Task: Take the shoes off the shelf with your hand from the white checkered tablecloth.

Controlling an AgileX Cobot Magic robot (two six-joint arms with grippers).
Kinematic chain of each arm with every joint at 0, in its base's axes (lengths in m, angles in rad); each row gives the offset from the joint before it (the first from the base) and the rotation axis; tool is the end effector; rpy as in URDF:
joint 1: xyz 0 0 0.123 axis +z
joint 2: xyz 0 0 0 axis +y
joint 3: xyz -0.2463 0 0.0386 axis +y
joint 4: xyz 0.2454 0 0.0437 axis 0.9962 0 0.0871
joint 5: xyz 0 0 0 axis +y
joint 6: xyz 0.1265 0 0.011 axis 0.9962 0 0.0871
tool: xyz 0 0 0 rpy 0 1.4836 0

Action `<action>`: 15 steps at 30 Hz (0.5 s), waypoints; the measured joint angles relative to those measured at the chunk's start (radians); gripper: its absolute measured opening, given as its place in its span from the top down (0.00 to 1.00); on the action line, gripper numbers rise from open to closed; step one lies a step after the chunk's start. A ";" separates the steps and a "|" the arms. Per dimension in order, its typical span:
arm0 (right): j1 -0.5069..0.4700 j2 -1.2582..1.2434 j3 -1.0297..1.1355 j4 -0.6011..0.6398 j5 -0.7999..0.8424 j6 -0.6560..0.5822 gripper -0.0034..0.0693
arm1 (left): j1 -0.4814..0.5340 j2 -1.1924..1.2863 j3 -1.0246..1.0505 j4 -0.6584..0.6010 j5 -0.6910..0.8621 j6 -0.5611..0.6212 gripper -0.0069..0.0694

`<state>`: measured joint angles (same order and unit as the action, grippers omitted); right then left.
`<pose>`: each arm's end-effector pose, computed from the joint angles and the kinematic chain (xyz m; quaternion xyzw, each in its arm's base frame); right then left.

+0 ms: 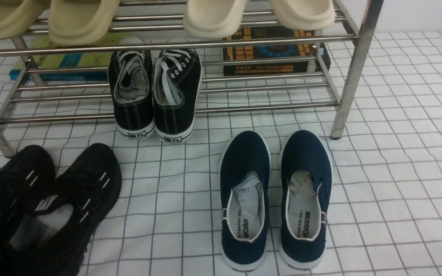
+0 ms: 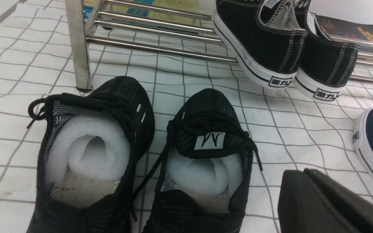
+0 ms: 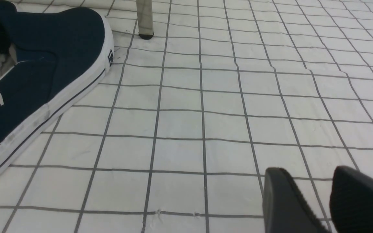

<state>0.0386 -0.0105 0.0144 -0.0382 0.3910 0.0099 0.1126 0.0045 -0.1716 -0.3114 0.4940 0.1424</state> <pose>0.1199 0.0028 0.1633 -0.0215 0.8067 -0.0020 0.5905 0.1126 -0.0059 0.2192 -0.0504 0.7779 -0.0634 0.6231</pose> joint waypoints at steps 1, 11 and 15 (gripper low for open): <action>0.000 0.000 0.000 0.000 0.000 0.000 0.62 | 0.000 0.004 0.015 0.005 -0.027 0.000 0.89; 0.000 0.000 0.000 0.000 0.000 0.000 0.62 | -0.118 -0.017 0.160 0.226 -0.151 -0.120 0.88; 0.000 0.000 0.000 0.000 0.000 0.000 0.62 | -0.187 -0.017 0.197 0.328 -0.177 -0.229 0.88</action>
<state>0.0386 -0.0105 0.0144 -0.0382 0.3910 0.0099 -0.0748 -0.0130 0.0250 0.0166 0.3174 -0.0865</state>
